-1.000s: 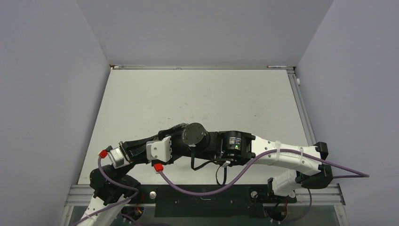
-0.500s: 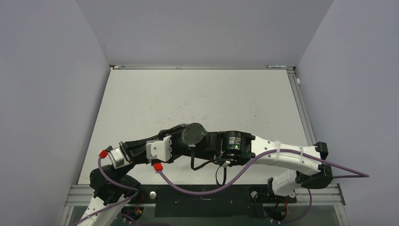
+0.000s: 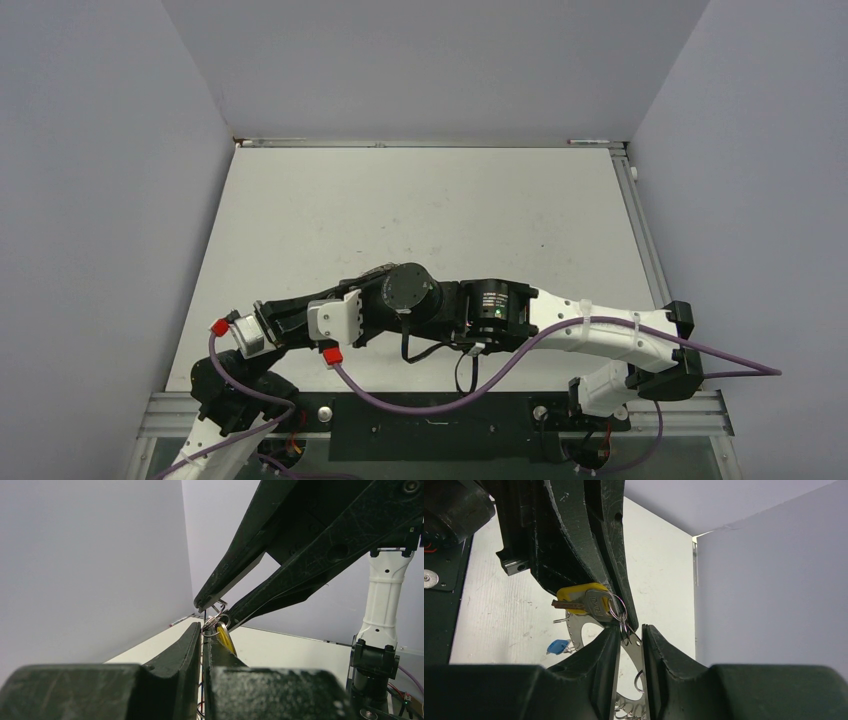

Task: Put the keys on the keyring

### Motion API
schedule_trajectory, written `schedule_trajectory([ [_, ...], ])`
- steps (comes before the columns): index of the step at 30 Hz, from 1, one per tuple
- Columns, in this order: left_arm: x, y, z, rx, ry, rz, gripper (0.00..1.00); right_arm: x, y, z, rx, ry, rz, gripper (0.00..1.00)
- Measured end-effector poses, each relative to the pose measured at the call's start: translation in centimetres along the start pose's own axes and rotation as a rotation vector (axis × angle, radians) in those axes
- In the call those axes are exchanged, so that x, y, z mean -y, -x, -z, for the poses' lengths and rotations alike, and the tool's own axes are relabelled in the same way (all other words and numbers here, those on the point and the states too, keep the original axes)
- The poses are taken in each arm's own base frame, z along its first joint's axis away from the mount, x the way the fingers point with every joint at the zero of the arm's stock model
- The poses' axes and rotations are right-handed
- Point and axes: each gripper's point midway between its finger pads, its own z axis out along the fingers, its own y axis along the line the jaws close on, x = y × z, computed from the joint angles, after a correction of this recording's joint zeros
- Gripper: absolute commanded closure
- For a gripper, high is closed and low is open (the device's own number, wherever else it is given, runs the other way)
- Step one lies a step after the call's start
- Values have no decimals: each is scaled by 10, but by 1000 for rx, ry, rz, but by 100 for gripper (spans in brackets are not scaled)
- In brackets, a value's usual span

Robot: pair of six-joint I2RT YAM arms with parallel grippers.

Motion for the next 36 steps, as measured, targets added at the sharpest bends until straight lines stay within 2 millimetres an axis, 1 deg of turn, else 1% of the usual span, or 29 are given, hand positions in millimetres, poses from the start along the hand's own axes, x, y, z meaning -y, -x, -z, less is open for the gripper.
schedule_trajectory([
  [3, 0, -1, 0, -3, -2, 1, 100, 0, -2, -1, -8, 0, 11, 83],
  [6, -1, -3, 1, -11, 3, 2, 100, 0, -3, -3, -20, 2, 25, 92],
  [8, -2, -5, 1, -20, 9, 3, 100, -1, -5, -5, -29, 5, 35, 95],
  [15, -4, -12, 2, -48, 20, 14, 100, -4, -12, -7, -64, 14, 60, 95],
  [19, -4, -14, 3, -56, 20, 9, 90, -5, -14, -6, -71, 19, 64, 95],
  [23, -6, -17, 4, -68, 24, -7, 85, -6, -17, -6, -80, 22, 65, 95],
  [31, -7, -26, 6, -105, 25, -20, 84, -12, -26, -7, -101, 28, 70, 95],
  [36, -7, -24, 6, -110, 18, -39, 83, -12, -33, -3, -121, 14, 72, 95],
])
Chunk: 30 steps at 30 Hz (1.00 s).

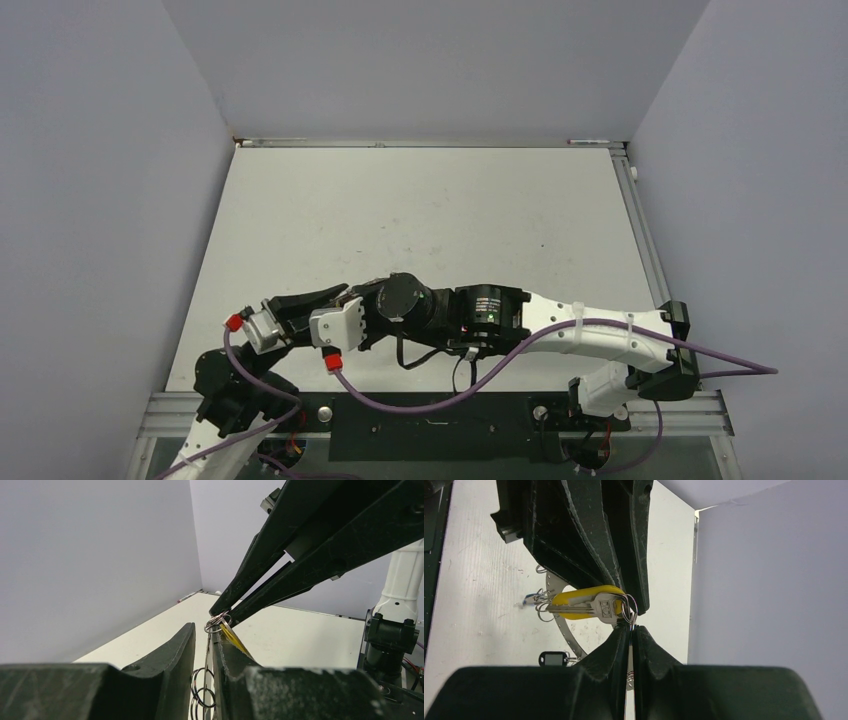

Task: Put the keys on the keyring

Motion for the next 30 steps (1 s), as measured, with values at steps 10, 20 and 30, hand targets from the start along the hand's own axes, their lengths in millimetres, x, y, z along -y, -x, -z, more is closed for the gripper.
schedule_trajectory([
  [10, 1, 18, -1, 31, -8, -57, 78, 4, -16, 13, -44, -33, -11, 95],
  [20, 0, 16, -1, 21, -6, -70, 74, -2, -29, 21, -67, -37, -24, 95],
  [30, 8, 13, -1, 6, -49, -54, 56, -22, -51, 23, -106, -27, -53, 95],
])
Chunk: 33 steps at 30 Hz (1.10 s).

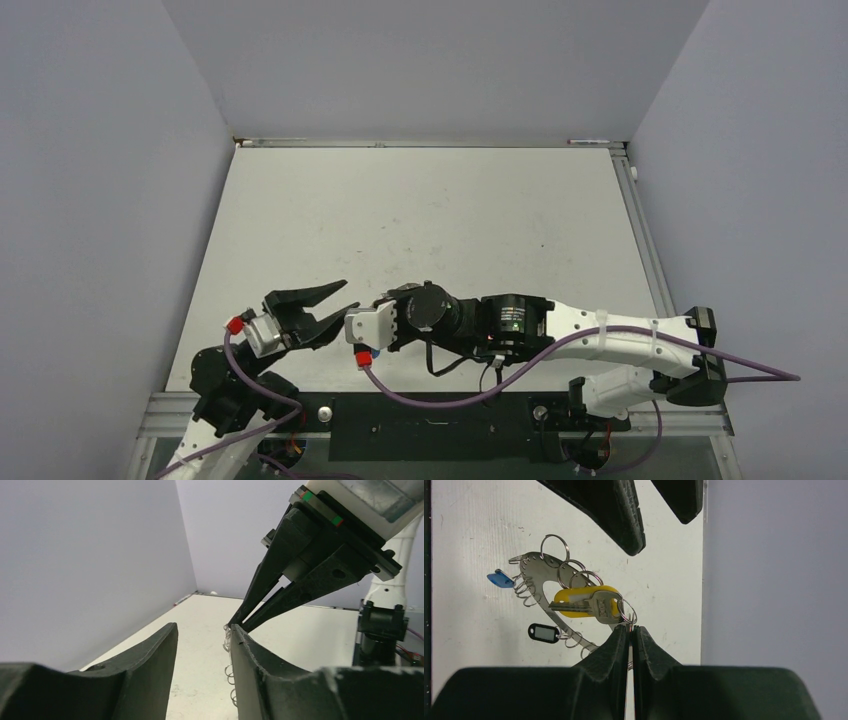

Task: Put the keys on the keyring

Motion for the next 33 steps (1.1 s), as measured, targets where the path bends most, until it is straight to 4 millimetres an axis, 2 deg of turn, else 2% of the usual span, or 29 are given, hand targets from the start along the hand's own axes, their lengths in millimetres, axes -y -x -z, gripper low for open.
schedule_trajectory([
  [3, 7, -10, -4, -45, -48, 33, 51, -1, -4, 4, 2, -7, -13, 95],
  [9, 22, -33, -12, -154, -147, 147, 50, 3, -7, 17, 24, -37, -44, 95],
  [14, 29, -43, -14, -208, -189, 227, 51, 4, -8, 21, 34, -49, -62, 95],
  [22, 36, -49, -16, -239, -218, 312, 59, 3, -9, 20, 33, -47, -63, 95],
  [29, 38, -53, -19, -255, -226, 355, 62, 4, -7, 19, 40, -53, -67, 95],
  [33, 38, -54, -19, -261, -227, 370, 69, 2, -7, 17, 36, -49, -65, 95],
])
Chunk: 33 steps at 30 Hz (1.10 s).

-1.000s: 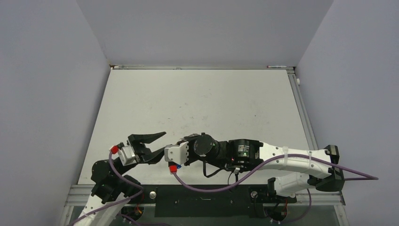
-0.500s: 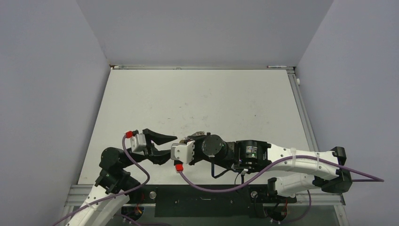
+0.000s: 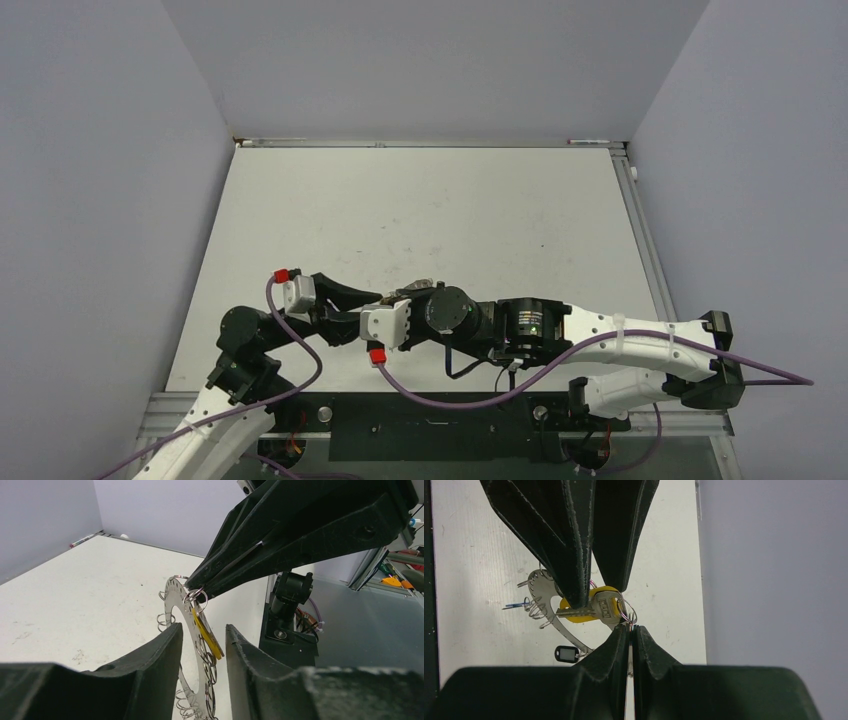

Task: Put the keys on the keyring

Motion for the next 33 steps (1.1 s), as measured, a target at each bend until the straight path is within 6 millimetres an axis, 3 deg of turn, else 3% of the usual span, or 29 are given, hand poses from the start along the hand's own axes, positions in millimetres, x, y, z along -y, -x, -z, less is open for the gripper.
schedule_trajectory([
  [8, 0, 1, -1, 2, -3, 2, 79, -2, 0, -3, -1, 7, 2, 95],
  [12, -1, -2, -2, -8, -5, 8, 100, -3, 2, -4, 5, 10, 0, 95],
  [33, -6, 0, 0, -16, 24, 57, 100, -3, 2, -6, 13, 0, -5, 95],
])
